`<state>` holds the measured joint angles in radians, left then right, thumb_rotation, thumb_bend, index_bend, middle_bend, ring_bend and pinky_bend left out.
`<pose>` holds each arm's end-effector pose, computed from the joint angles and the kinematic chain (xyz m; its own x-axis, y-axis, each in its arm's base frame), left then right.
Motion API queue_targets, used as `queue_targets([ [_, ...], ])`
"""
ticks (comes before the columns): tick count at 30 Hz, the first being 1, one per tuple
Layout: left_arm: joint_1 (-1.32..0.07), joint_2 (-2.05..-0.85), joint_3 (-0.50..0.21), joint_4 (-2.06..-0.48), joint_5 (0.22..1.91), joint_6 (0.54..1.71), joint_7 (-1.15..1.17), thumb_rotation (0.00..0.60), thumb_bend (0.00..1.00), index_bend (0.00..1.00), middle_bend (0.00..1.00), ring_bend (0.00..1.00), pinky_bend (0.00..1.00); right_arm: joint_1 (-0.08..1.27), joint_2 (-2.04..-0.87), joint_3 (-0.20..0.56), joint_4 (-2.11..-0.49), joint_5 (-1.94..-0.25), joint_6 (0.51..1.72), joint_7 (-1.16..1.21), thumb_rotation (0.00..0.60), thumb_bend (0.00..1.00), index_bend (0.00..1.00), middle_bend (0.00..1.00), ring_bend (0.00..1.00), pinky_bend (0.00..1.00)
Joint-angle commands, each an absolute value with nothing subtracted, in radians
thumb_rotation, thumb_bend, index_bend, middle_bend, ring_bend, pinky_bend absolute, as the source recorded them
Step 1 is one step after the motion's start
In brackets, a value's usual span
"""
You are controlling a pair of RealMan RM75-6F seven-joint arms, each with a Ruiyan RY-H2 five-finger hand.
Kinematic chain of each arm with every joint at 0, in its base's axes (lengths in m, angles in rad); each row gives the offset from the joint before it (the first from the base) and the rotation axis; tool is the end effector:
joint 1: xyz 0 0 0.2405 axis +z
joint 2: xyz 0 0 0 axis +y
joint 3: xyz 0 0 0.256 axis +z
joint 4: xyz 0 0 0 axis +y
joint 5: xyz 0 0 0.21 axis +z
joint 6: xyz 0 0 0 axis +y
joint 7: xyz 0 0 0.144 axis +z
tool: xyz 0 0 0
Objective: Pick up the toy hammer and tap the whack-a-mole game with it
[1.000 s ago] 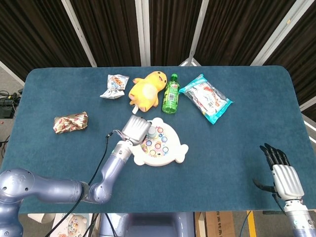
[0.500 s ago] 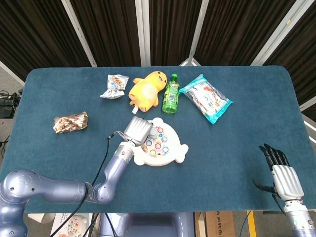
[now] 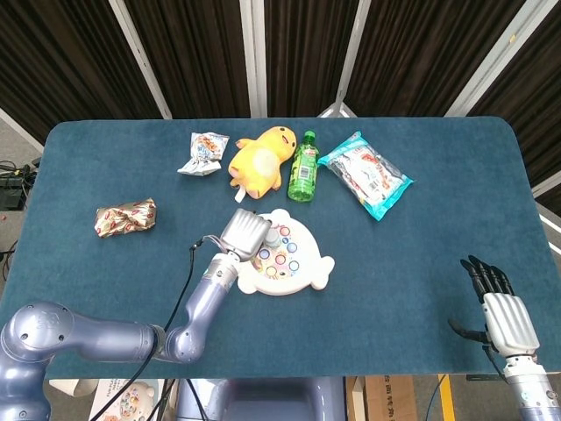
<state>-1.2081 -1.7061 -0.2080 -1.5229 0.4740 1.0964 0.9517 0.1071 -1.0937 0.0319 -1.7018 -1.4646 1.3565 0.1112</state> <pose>-0.0170 0.3631 -0.0610 0.6995 0.1925 0.6883 0.6911 -0.4276 -0.5827 -0.3034 -0.1810 0.1408 0.2240 -0.1450 0.9637 -0.9733 0.0173 0.2288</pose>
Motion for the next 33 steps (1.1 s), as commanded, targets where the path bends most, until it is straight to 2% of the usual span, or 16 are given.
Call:
queue_targets([
  [1, -1.2, -1.688, -0.229, -1.548, 0.486, 1.115, 0.932, 0.6, 0.69, 0.68, 0.51, 0.41, 0.56, 0.107, -1.095, 0.033, -1.702, -1.463, 1.357, 0.11, 0.6, 0.22, 0.0, 0.0, 0.0, 0.0],
  [7, -1.146, -1.591, -0.239, -1.664, 0.528, 1.168, 0.882, 0.6, 0.69, 0.68, 0.51, 0.41, 0.56, 0.107, -1.097, 0.034, -1.699, -1.466, 1.362, 0.107, 0.6, 0.22, 0.0, 0.0, 0.0, 0.0],
  [10, -1.084, -1.504, -0.195, -1.763, 0.591, 1.186, 0.838, 0.6, 0.69, 0.68, 0.51, 0.41, 0.56, 0.106, -1.098, 0.032, -1.699, -1.47, 1.364, 0.106, 0.6, 0.22, 0.0, 0.0, 0.0, 0.0],
  [16, -0.974, -1.405, -0.105, -1.869, 0.722, 1.221, 0.745, 0.6, 0.69, 0.67, 0.51, 0.41, 0.56, 0.103, -1.106, 0.037, -1.69, -1.474, 1.381, 0.097, 0.6, 0.22, 0.0, 0.0, 0.0, 0.0],
  [21, -0.892, -1.345, -0.022, -1.89, 0.814, 1.243, 0.703, 0.6, 0.69, 0.67, 0.51, 0.41, 0.56, 0.099, -1.106, 0.037, -1.692, -1.472, 1.385, 0.097, 0.6, 0.22, 0.0, 0.0, 0.0, 0.0],
  [33, -0.774, -1.345, 0.066, -1.826, 0.926, 1.235, 0.6, 0.6, 0.69, 0.66, 0.51, 0.41, 0.56, 0.095, -1.1, 0.037, -1.703, -1.459, 1.383, 0.099, 0.6, 0.22, 0.0, 0.0, 0.0, 0.0],
])
